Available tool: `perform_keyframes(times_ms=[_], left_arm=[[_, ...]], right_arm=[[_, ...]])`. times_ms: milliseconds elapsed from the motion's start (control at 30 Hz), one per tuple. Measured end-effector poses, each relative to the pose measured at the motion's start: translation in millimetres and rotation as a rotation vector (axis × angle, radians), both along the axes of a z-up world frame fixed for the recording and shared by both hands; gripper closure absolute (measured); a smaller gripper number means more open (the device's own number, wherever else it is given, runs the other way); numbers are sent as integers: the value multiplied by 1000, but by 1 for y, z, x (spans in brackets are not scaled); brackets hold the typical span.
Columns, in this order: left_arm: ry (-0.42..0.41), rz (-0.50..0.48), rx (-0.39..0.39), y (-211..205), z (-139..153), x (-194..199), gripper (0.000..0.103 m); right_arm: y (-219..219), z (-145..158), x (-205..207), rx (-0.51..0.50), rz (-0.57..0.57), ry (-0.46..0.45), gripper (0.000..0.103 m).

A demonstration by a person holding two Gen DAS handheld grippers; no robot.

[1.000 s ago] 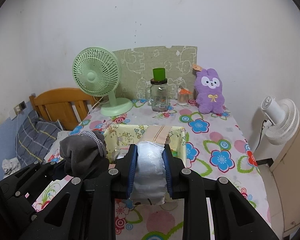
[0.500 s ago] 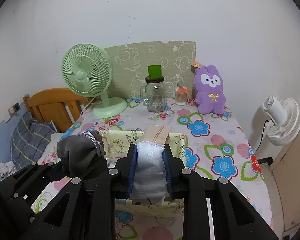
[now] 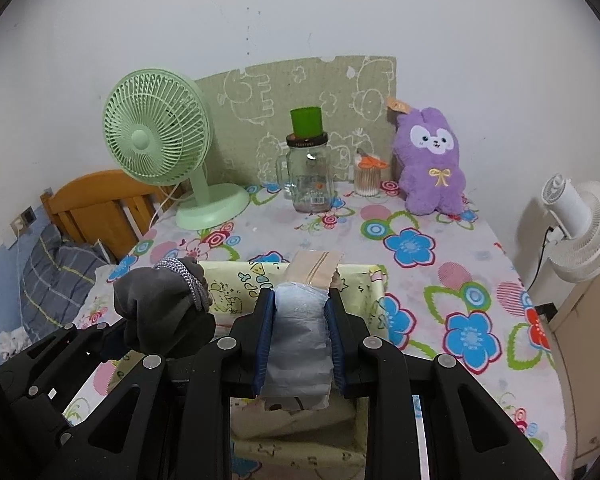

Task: Organize soft objects
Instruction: 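Lower the sock and cloth into the yellow box and open both tools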

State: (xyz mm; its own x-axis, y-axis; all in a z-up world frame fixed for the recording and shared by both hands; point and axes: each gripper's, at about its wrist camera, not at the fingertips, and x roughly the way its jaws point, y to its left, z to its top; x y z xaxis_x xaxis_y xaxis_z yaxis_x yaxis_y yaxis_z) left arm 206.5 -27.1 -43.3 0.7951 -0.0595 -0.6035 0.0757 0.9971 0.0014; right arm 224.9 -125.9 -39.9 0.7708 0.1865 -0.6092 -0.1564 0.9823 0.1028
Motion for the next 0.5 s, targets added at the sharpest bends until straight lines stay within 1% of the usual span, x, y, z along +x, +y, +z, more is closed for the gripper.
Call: perform_keyframes(times_ms=[133, 200, 233, 267, 300, 367, 433, 500], left_arm=[[20, 8, -2, 4, -8, 7, 64], [28, 10, -2, 6, -11, 9, 59], [33, 13, 1, 7, -13, 10, 53], [35, 17, 2, 7, -13, 10, 43], [36, 23, 3, 8, -14, 10, 39], [39, 30, 6, 10, -15, 10, 26], [46, 32, 5, 11, -17, 10, 23], [52, 27, 3, 12, -19, 9, 22]], right_arm=[[4, -9, 8, 2, 2, 12, 75], [6, -14, 12, 6, 10, 24, 75], [7, -15, 14, 8, 13, 28, 75], [8, -17, 15, 8, 16, 32, 75], [9, -18, 16, 8, 20, 32, 75], [12, -20, 17, 5, 26, 28, 75], [14, -22, 18, -3, 32, 27, 75], [17, -25, 19, -8, 41, 29, 75]])
